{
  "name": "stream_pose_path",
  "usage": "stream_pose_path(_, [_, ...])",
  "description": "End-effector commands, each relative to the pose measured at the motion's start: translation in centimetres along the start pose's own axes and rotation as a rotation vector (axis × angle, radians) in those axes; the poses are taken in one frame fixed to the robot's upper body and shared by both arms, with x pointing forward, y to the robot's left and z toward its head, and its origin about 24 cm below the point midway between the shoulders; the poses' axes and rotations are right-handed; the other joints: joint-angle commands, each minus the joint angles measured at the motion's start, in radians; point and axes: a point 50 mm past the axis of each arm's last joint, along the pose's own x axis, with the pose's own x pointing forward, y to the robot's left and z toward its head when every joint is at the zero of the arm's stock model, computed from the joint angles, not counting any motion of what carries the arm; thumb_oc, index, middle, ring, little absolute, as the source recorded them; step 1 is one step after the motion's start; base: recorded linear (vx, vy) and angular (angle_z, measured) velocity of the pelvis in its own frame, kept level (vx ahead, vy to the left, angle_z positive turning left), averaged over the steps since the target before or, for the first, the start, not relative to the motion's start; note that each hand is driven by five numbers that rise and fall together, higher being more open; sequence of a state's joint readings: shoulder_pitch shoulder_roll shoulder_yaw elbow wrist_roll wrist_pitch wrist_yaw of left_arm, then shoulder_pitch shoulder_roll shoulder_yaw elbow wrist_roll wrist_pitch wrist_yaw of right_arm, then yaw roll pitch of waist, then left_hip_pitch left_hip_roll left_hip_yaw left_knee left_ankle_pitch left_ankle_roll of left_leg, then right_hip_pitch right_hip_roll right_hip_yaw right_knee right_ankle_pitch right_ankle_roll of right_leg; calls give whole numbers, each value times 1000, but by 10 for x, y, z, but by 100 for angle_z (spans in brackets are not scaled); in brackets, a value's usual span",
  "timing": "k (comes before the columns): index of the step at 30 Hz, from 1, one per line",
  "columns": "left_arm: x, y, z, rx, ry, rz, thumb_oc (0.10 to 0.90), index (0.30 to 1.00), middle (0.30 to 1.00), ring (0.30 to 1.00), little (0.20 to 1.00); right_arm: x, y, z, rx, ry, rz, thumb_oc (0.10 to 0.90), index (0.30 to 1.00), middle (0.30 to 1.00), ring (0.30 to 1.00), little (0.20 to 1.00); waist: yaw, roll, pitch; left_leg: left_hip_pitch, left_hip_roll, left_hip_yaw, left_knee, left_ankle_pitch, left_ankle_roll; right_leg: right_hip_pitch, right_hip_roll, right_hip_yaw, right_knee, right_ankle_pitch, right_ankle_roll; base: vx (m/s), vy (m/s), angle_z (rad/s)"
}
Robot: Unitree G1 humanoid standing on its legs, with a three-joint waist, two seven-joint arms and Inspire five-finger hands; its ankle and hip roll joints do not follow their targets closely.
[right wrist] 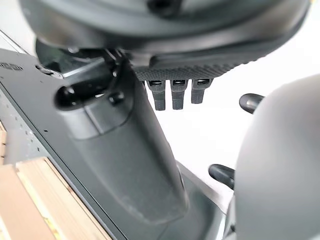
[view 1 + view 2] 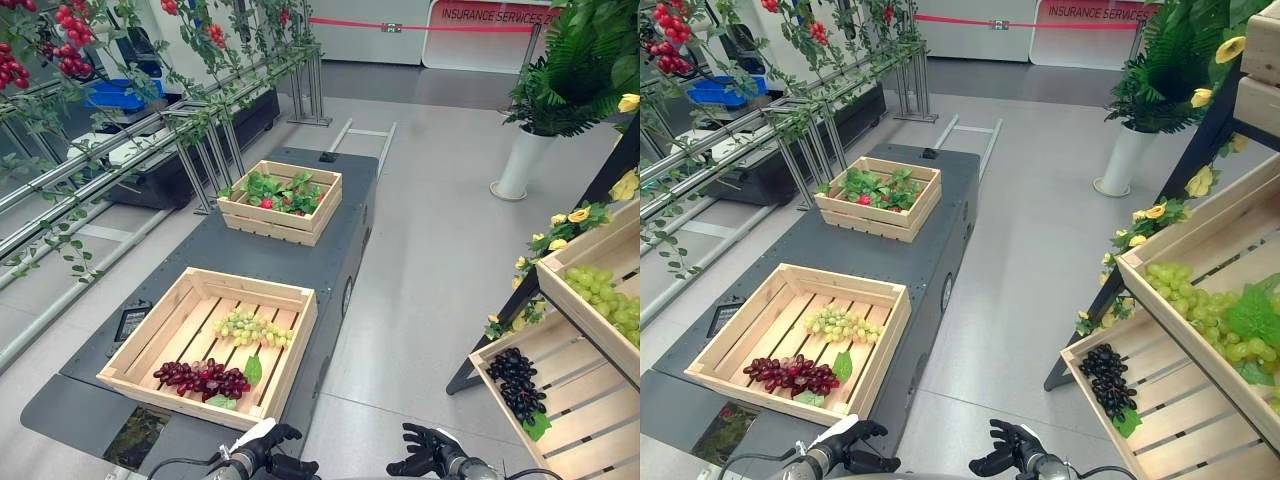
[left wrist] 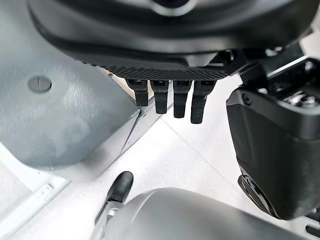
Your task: Pick up the fruits from the basket on one side to the basket on the other side
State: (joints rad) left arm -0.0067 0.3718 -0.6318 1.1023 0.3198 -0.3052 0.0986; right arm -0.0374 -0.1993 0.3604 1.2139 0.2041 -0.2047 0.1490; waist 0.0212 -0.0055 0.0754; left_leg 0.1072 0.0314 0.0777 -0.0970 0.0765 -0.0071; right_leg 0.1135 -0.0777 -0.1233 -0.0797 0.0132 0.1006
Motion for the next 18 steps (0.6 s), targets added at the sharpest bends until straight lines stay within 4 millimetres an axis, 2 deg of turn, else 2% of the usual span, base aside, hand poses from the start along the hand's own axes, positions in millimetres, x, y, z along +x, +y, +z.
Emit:
stream_pose_path(1, [29, 28, 90, -10, -314, 128, 800, 900, 900, 900, 900, 8, -18, 62, -116, -223, -91, 800, 900, 900, 900, 900, -56, 15, 65, 49, -36, -23, 10, -151, 31, 19, 24, -23, 60, -69, -35, -23, 16, -7])
stream_pose_path(4, [27, 34, 96, -43, -372, 201, 800, 900, 900, 900, 900, 8, -20, 63, -168, -224, -137, 800, 900, 900, 900, 900, -49, 18, 69, 45, -39, -32, 10, -149, 32, 19, 23, -29, 63, -71, -38, -6, 6, -2])
stream_pose_path(8, [22, 54, 99, -154, -433, 363, 800, 900, 900, 900, 900, 7, -27, 64, -147, -199, -133, 800, 900, 900, 900, 900, -34, 22, 80, 31, -45, -52, 10, -144, 29, 16, 20, -45, 60, -71, -42, -27, 10, 4])
stream_pose_path(10, [16, 74, 96, -240, -457, 500, 800, 900, 900, 900, 900, 6, -30, 62, -115, -193, -110, 800, 900, 900, 900, 900, -26, 25, 80, 32, -49, -64, 10, -143, 26, 26, 17, -56, 50, -70, -44, 19, 34, 9])
stream_pose_path(11, [6, 101, 96, -260, -511, 667, 800, 900, 900, 900, 900, 4, -34, 57, -97, -180, -114, 800, 900, 900, 900, 900, -18, 28, 79, 32, -52, -73, 10, -141, 24, 34, 14, -66, 44, -72, -47, 34, 50, 17])
stream_pose_path(12, [1, 114, 97, -259, -529, 734, 800, 900, 900, 900, 900, 3, -36, 55, -91, -176, -126, 800, 900, 900, 900, 900, -14, 30, 80, 30, -52, -76, 10, -138, 22, 35, 12, -71, 42, -72, -48, 22, 42, 14])
stream_pose_path(13, [-1, 118, 98, -251, -543, 765, 800, 900, 900, 900, 900, 3, -37, 54, -88, -175, -131, 800, 900, 900, 900, 900, -13, 31, 80, 29, -52, -77, 10, -137, 21, 35, 11, -73, 42, -72, -48, 1, 39, 8])
stream_pose_path(15, [-22, 161, 102, -222, -603, 959, 800, 900, 900, 900, 900, 0, -44, 50, -73, -167, -163, 800, 900, 900, 900, 900, -3, 39, 84, 20, -54, -85, 10, -130, 19, 32, 5, -84, 39, -69, -49, -4, 44, 7])
stream_pose_path(16, [-24, 167, 102, -221, -606, 974, 800, 900, 900, 900, 900, 0, -45, 49, -73, -167, -168, 800, 900, 900, 900, 900, -2, 39, 85, 18, -54, -85, 10, -130, 19, 32, 4, -85, 39, -69, -49, -2, 47, 19])
stream_pose_path(17, [-40, 194, 101, -199, -628, 1070, 800, 900, 900, 900, 900, -3, -49, 45, -67, -166, -192, 800, 900, 900, 900, 900, 2, 44, 85, 11, -57, -89, 10, -126, 18, 28, 0, -90, 37, -66, -49, 1, 31, 21])
stream_pose_path(18, [-40, 194, 101, -199, -628, 1070, 800, 900, 900, 900, 900, -3, -49, 45, -67, -166, -192, 800, 900, 900, 900, 900, 1, 44, 85, 11, -57, -90, 10, -126, 18, 28, 0, -90, 37, -66, -49, 18, 61, 21])
